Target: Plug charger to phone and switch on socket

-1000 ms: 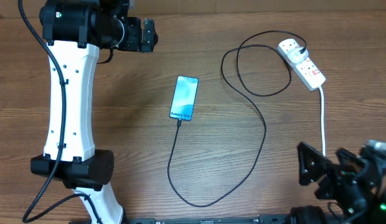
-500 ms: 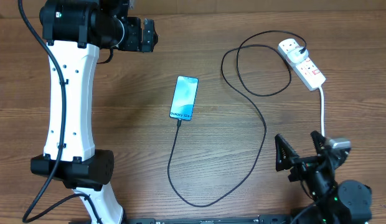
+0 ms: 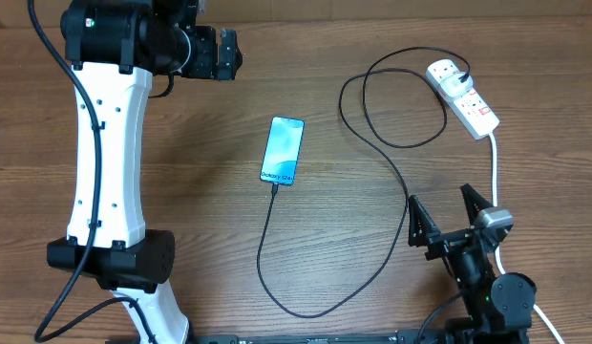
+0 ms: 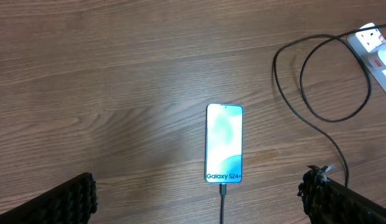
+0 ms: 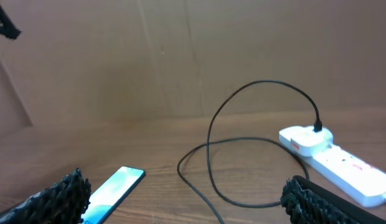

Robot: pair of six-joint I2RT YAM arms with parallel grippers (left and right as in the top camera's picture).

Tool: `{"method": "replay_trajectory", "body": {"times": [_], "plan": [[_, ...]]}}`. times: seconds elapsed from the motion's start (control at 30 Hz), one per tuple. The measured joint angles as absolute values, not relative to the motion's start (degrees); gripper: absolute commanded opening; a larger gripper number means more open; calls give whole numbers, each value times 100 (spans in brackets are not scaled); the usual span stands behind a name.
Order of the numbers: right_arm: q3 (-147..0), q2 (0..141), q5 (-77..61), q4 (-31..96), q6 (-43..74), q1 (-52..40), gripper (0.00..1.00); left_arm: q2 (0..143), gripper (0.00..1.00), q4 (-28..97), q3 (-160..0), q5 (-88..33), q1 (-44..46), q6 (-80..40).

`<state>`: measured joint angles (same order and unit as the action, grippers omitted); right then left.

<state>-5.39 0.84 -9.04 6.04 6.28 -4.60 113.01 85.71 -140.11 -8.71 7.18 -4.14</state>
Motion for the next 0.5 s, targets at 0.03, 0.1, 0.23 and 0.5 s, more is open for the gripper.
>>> {"method": "replay_trajectory", "body": {"times": [0.03,0.1,0.23,0.5], "plan": [[-484,84,-917,519,589,-458,100,11303,100,8571,-14011,-871,718,-414],[-395,84,-923,419,530,-447,100,11303,100,8571,-14011,-871,718,-416],[-156,84,-969,60,460,-285,100,11303,100,8573,-14011,-871,718,-414],[-106,80,-1017,412,-12,-158,100,11303,100,8571,-14011,-871,718,-414]]}}
